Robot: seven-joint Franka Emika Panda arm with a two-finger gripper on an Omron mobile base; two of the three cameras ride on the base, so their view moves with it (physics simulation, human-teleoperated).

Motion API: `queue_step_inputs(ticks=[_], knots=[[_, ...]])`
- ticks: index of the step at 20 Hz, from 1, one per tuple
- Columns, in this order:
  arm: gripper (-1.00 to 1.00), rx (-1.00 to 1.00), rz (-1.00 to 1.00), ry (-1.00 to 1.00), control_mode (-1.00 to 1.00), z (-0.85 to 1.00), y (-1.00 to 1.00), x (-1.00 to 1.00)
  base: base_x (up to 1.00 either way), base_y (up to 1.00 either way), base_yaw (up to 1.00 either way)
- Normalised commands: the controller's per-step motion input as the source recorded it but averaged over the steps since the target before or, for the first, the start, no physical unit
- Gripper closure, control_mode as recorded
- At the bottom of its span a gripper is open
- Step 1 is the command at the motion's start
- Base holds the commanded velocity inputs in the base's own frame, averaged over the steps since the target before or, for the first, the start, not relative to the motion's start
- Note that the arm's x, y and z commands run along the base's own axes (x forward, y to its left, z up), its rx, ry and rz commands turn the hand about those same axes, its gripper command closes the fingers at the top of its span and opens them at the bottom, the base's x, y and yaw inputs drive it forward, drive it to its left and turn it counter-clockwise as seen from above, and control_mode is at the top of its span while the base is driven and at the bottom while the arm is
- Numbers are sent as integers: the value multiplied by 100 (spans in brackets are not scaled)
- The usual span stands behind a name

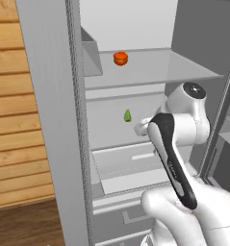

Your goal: Grab a lemon wedge from the fridge and one ice cube from the ice bowl, and put them in the glass of lemonade.

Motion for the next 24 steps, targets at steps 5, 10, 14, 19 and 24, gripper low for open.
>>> queue_step_inputs(ticks=[5, 10, 14, 19, 24], knots=[[-100, -2, -1, 4, -100, -5, 7, 84, 0, 0, 0], [-100, 0, 0, 0, -100, -53, 0, 41, 0, 0, 0], [-100, -1, 0, 0, -100, -78, 0, 39, 0, 0, 0], [-100, -3, -2, 0, -100, -50, 1, 33, 0, 0, 0], [-100, -7, -1, 0, -100, 0, 8, 59, 0, 0, 0]])
